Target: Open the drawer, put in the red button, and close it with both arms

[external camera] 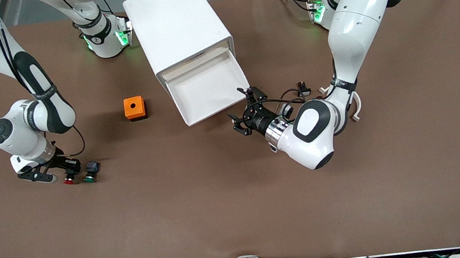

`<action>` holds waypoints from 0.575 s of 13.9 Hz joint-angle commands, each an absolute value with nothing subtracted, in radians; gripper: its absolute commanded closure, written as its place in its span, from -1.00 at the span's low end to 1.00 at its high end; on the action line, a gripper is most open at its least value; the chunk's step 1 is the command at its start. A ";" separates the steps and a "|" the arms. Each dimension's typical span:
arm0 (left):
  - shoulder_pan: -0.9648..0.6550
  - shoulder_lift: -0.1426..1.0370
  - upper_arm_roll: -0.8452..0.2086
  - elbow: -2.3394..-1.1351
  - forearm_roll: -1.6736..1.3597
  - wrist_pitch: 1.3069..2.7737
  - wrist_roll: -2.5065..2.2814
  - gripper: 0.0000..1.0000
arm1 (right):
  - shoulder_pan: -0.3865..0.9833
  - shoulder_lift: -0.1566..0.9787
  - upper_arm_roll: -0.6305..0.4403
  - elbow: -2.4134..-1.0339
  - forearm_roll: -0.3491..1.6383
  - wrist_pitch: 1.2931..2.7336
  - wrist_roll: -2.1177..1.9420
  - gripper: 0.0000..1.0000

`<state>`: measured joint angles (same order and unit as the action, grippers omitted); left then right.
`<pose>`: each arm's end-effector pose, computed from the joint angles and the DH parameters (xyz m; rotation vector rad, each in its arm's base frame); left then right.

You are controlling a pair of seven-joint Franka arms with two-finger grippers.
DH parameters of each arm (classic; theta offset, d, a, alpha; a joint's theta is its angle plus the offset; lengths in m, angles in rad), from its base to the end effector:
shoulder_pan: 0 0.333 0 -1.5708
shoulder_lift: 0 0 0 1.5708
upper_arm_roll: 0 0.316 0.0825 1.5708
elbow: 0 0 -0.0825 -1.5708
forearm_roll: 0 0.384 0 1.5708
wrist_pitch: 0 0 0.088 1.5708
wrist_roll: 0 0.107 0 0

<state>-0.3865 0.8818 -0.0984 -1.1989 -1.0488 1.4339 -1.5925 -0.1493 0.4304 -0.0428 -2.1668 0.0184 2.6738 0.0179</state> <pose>0.5901 -0.4030 0.2776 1.9344 1.5430 -1.8138 0.5616 -0.1099 0.2003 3.1048 -0.3453 0.1188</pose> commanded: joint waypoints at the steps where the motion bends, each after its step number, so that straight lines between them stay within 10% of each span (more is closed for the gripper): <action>1: -0.396 0.861 -0.049 -1.160 -1.055 1.439 -1.400 -1.00 | -0.147 0.272 -0.043 -2.184 0.031 2.484 0.066 1.00; 8: -0.405 0.738 -0.046 -1.137 -0.728 1.546 -0.919 -1.00 | 0.170 0.028 -0.035 -2.172 0.035 2.146 0.800 1.00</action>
<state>-0.3922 0.8017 -0.0553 -1.1219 -0.8137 1.5092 -1.0093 0.0699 0.0738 -0.0280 -2.1540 0.0230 2.1599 0.6160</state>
